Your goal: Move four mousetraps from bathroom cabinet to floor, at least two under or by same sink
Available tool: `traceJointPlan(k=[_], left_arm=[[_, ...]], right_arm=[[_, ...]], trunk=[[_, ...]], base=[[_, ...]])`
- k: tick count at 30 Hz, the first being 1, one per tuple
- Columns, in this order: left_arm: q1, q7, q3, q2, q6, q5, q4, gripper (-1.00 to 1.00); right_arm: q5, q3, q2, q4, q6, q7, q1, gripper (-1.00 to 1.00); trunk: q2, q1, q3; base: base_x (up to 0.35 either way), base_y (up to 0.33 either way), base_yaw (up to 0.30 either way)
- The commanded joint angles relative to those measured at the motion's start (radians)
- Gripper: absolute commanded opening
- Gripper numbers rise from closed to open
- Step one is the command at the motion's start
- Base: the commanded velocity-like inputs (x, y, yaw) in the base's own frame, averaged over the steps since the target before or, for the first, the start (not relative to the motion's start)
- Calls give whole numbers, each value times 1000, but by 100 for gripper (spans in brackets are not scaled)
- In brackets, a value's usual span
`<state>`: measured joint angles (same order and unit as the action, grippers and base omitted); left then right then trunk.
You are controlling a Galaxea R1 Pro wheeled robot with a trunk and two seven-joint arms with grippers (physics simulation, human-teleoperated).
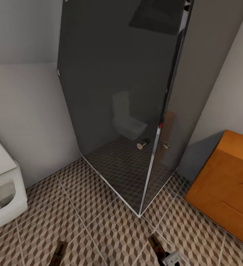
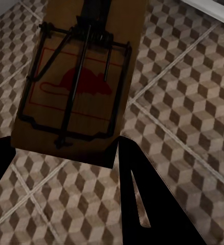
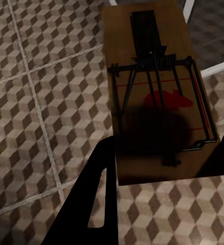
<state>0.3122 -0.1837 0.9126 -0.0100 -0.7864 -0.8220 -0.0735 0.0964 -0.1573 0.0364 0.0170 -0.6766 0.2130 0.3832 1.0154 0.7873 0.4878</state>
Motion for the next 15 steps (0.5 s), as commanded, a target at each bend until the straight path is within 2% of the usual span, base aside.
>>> traceJointPlan(k=[1,15], left_arm=[[1,-14,6,1,-1,9,-2,-100],[1,-14,6,1,-1,9,-2,-100]], right_arm=[[6,1,0,0,-3,-1,0,-100],[6,1,0,0,-3,-1,0,-100]], trunk=[[1,0,1],[1,0,8]], base=[[0,0,277],[0,0,278]])
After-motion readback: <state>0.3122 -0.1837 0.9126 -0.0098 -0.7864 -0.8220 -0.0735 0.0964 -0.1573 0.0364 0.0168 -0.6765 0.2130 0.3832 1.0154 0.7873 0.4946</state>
